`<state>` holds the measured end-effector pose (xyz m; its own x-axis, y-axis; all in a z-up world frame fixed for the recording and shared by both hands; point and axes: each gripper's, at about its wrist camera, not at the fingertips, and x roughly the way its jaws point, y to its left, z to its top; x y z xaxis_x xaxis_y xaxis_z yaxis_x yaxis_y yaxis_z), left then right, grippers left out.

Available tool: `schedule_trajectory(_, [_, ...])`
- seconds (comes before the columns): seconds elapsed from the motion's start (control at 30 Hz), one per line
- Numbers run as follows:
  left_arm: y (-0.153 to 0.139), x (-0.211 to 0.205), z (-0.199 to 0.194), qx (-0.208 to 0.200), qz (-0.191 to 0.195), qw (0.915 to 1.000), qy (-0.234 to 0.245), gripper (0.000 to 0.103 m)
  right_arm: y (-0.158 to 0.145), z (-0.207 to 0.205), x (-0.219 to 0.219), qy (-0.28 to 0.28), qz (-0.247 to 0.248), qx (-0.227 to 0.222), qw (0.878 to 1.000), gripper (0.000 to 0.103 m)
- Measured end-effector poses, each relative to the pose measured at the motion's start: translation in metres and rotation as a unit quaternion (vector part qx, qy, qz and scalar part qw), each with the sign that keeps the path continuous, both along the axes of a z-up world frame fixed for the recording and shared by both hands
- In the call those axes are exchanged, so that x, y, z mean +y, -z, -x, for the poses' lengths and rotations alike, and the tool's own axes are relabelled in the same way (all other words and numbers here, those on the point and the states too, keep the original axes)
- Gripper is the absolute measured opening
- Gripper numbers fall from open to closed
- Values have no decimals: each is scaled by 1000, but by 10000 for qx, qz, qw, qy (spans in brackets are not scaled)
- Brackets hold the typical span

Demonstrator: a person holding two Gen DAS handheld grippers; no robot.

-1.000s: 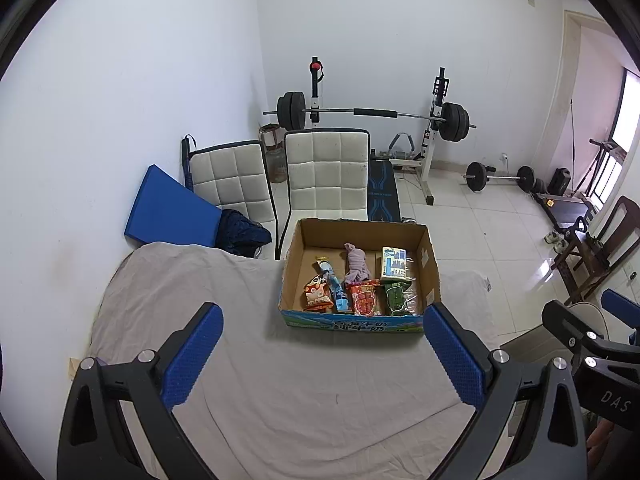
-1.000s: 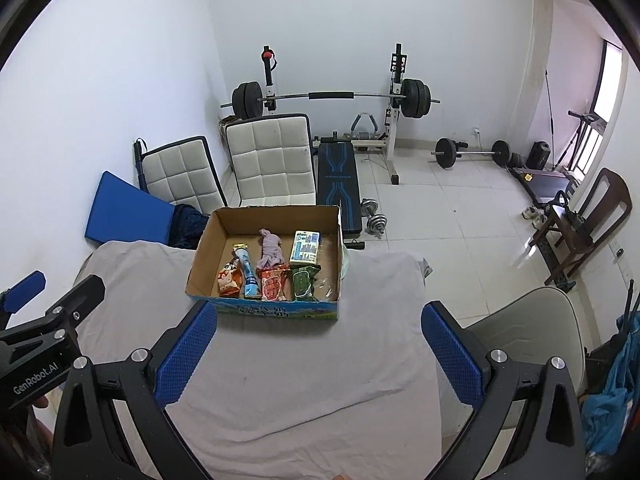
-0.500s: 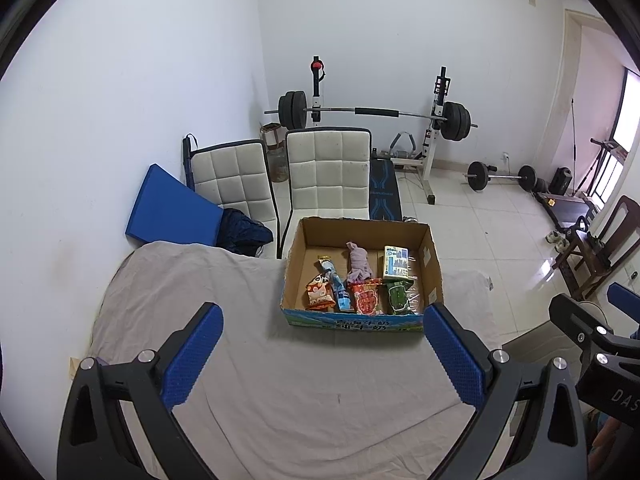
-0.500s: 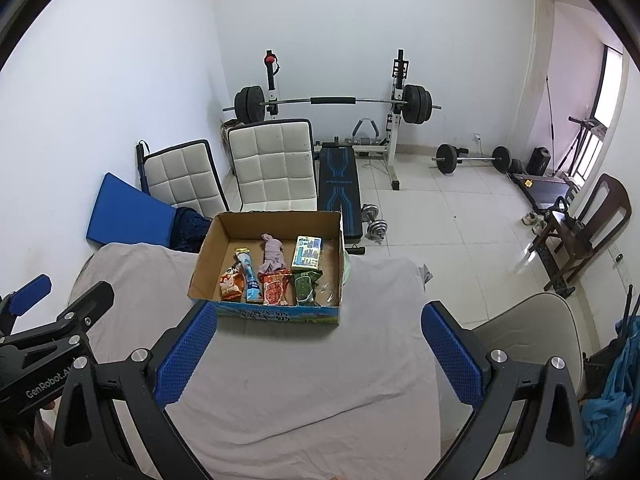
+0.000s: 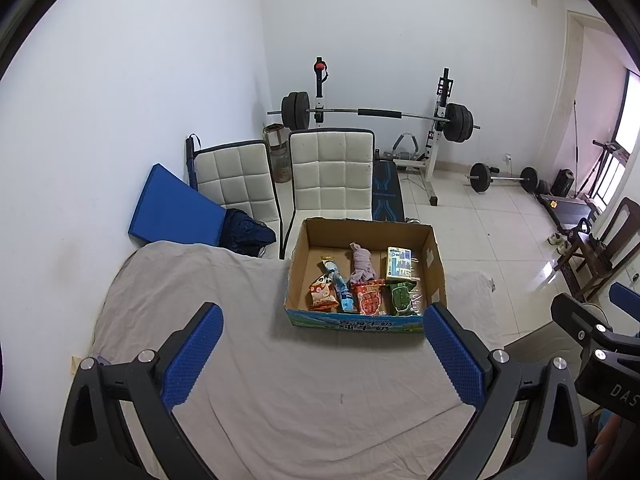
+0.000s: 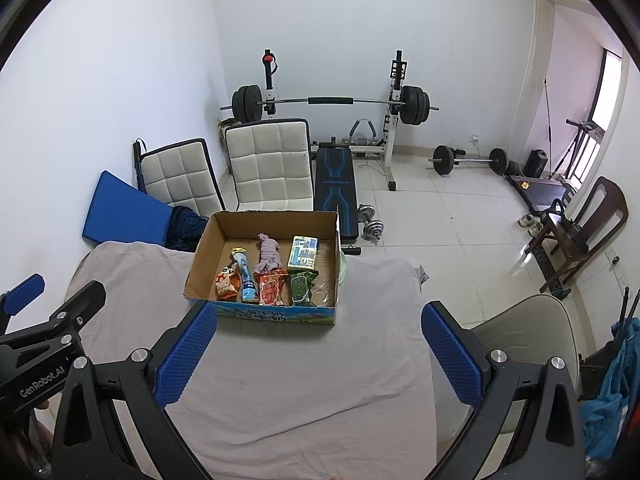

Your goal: Organize soft objects

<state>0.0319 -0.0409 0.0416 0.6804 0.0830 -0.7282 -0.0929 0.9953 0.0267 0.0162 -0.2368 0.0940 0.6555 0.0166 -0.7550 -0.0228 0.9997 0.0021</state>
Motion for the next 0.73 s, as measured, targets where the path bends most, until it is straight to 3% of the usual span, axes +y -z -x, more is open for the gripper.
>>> schedule_trajectory(0.73, [2,5,4,33,26,10000,-55,103,5,0,-3,46,26,27,10000,103])
